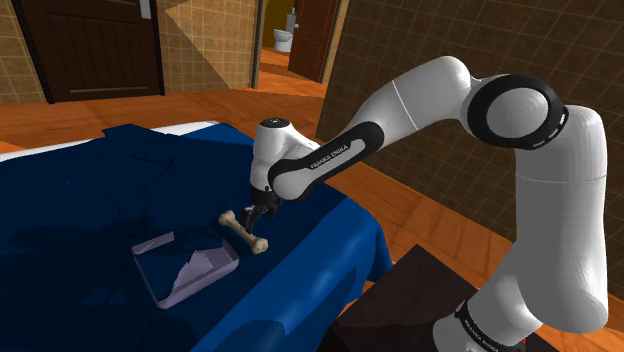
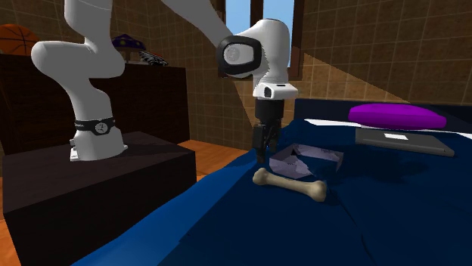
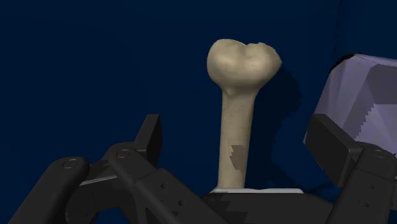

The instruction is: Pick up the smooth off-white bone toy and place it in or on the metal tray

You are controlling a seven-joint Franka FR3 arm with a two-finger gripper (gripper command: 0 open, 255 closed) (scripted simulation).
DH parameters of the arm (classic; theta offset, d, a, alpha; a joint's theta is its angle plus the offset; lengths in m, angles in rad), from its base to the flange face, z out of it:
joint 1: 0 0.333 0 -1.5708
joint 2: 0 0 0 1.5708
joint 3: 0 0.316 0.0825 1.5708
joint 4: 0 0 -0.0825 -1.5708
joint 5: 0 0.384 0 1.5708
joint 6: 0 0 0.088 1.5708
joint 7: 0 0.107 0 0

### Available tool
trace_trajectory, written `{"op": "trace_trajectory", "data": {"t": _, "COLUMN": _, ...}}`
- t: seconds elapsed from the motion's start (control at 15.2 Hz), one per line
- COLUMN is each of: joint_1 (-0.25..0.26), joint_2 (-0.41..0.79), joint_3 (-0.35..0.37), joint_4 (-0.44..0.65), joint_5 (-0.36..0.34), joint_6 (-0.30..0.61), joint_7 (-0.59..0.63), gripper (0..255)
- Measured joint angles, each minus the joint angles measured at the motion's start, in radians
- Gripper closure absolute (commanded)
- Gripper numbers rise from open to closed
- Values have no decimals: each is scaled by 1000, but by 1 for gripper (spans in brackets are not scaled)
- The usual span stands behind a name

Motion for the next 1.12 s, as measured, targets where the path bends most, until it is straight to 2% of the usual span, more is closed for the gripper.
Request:
{"op": "trace_trajectory", "data": {"t": 0.2, "joint_1": 39, "joint_2": 120, "joint_3": -23, "joint_4": 149, "joint_5": -32, "joint_6": -12, "joint_7": 21, "gripper": 0}}
{"op": "trace_trajectory", "data": {"t": 0.33, "joint_1": 54, "joint_2": 171, "joint_3": -34, "joint_4": 208, "joint_5": -44, "joint_6": -11, "joint_7": 27, "gripper": 0}}
{"op": "trace_trajectory", "data": {"t": 0.73, "joint_1": 64, "joint_2": 243, "joint_3": -50, "joint_4": 242, "joint_5": -59, "joint_6": 29, "joint_7": 35, "gripper": 0}}
{"op": "trace_trajectory", "data": {"t": 1.12, "joint_1": 65, "joint_2": 259, "joint_3": -53, "joint_4": 247, "joint_5": -62, "joint_6": 41, "joint_7": 35, "gripper": 0}}
